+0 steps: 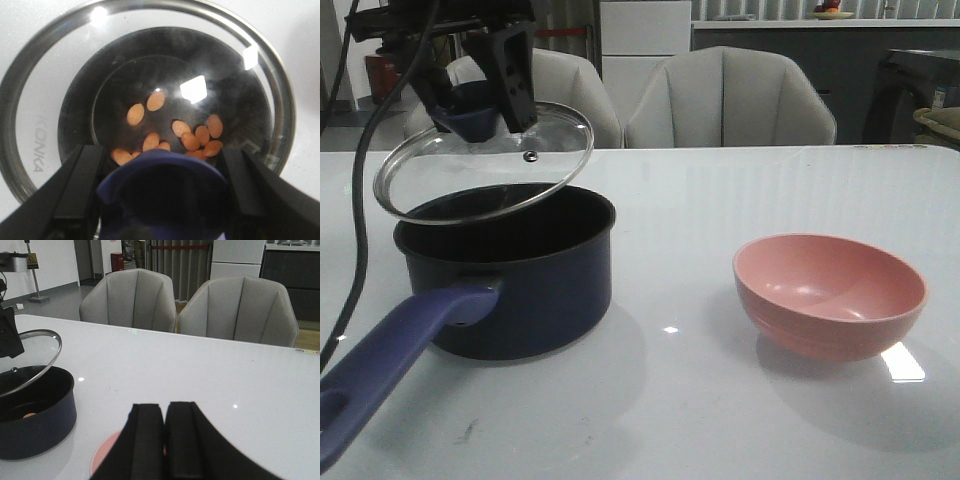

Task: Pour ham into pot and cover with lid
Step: 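Carry the lid over the saucepan and lower it onto the rim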

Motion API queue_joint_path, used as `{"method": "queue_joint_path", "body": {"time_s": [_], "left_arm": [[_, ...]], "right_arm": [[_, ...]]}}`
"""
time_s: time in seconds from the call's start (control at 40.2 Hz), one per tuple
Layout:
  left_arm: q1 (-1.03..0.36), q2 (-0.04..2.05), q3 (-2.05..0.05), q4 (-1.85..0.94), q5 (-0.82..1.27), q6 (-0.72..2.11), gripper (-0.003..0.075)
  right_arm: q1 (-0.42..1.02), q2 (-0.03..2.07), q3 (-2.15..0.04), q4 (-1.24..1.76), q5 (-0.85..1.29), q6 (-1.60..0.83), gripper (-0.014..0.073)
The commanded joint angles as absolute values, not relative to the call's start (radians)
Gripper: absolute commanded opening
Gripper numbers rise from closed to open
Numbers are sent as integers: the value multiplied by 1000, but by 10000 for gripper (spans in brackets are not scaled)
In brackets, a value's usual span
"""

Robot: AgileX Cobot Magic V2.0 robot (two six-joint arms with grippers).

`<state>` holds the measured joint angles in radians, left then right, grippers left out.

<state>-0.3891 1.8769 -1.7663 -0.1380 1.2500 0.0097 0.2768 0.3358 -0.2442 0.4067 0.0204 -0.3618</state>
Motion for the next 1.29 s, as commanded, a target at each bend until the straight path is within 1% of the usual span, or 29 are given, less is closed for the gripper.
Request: {"method": "queue_joint_path", "body": {"time_s": [0.0, 0.099, 0.447, 0.547, 0.845, 0.944, 1.044, 1.118, 1.268], "left_arm": [[-396, 1840, -1804, -165, 1287, 11, 286], [-396, 1854, -1801, -200, 1287, 11, 286], [-396, 1870, -1789, -179, 1287, 11, 286], [-396, 1870, -1771, -179, 1287, 11, 302], [-396, 1870, -1736, -181, 1287, 11, 390], [-396, 1870, -1738, -184, 1287, 11, 447], [-396, 1870, -1738, -197, 1287, 11, 538], [-396, 1870, -1738, -197, 1287, 11, 582], [-396, 1870, -1738, -197, 1287, 11, 591]], "right_arm": [[278, 339, -271, 411, -61, -370, 152], [278, 339, -271, 411, -61, -370, 152], [278, 339, -271, 411, -61, -370, 152], [278, 339, -271, 411, -61, -370, 152], [278, 339, -271, 411, -61, -370, 152], [278, 339, -271, 411, -61, -370, 152], [278, 339, -271, 411, -61, -370, 152], [278, 339, -271, 411, -61, -370, 152], [278, 339, -271, 411, -61, -370, 152]]}}
